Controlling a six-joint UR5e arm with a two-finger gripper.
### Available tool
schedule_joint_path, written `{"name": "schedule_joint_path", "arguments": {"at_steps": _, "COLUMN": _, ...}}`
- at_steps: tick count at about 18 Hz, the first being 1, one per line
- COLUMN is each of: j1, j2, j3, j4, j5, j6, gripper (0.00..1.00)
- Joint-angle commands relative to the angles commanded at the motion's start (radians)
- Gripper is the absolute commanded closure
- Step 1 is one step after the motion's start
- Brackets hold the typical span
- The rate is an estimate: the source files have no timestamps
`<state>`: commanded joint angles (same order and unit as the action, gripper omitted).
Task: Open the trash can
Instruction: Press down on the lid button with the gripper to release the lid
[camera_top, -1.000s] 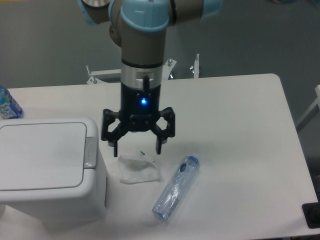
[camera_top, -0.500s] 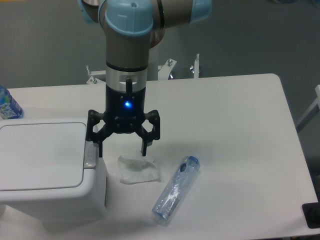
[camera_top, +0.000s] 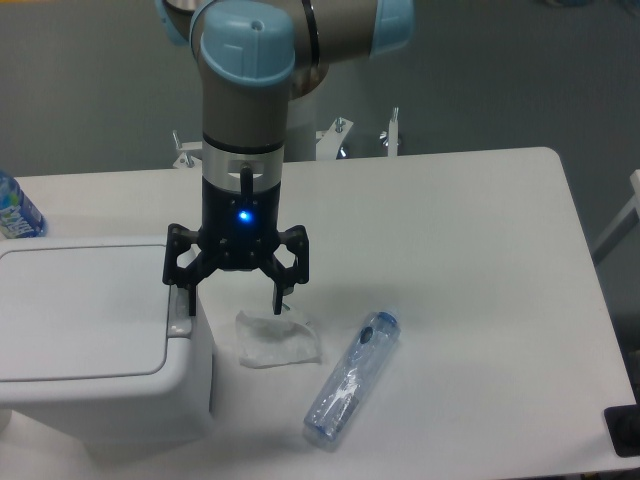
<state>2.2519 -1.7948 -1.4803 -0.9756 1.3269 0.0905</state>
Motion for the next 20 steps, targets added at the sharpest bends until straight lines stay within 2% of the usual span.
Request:
{"name": "schedule_joint_path", "arguments": {"at_steps": 15, "j1": -0.003, "j2": -0.008, "j3": 0.006, "j4": 0.0, "j5": 0.0, "j6": 0.0, "gripper": 0.0}}
{"name": "schedule_joint_path", "arguments": {"at_steps": 18, "j1": 0.003, "j2": 0.002, "j3": 0.063, "j4": 0.0, "j5": 0.003, "j6": 0.002, "gripper": 0.0}}
{"name": "schedule_joint_path", "arguments": {"at_steps": 20, "j1": 0.055, "j2": 0.009, "j3": 0.092, "j4": 0.0, "j5": 0.012, "j6": 0.005, "gripper": 0.0}}
